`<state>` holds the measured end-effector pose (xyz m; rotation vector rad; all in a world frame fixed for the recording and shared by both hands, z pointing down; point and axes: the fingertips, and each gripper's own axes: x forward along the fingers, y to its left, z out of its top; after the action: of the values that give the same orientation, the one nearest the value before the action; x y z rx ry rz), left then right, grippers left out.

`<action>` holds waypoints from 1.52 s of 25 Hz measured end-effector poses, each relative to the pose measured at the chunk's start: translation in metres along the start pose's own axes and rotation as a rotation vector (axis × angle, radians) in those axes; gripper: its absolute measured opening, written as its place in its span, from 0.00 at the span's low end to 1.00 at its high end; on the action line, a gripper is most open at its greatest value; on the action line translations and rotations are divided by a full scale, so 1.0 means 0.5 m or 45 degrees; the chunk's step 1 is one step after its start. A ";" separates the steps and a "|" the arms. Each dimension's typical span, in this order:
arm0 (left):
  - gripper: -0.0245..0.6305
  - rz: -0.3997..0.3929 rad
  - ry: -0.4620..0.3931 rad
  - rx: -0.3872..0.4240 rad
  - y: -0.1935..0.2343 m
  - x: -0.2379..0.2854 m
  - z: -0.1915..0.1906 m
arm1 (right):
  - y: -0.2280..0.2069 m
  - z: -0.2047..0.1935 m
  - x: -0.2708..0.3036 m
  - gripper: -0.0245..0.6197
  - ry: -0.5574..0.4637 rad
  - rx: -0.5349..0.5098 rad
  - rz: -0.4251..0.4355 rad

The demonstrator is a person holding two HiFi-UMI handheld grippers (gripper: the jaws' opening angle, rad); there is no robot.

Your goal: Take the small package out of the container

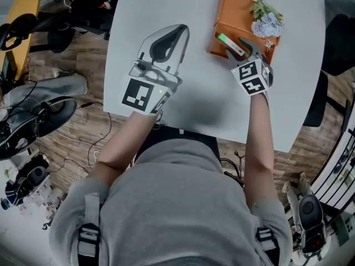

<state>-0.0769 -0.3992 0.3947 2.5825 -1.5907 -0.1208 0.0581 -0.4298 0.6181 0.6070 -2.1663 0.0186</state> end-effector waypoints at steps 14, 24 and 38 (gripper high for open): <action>0.07 0.040 -0.019 0.027 0.007 -0.024 0.023 | -0.028 0.057 -0.112 0.22 -0.293 0.342 -0.087; 0.07 0.065 -0.107 0.064 -0.014 -0.053 0.110 | -0.106 0.185 -0.409 0.22 -0.906 0.648 -0.460; 0.07 0.054 -0.134 0.072 -0.033 -0.067 0.160 | -0.081 0.254 -0.560 0.22 -1.121 0.635 -0.635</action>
<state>-0.0871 -0.3660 0.3134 2.6225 -1.7073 -0.2145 0.1235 -0.3772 0.3197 1.6789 -2.7818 0.0260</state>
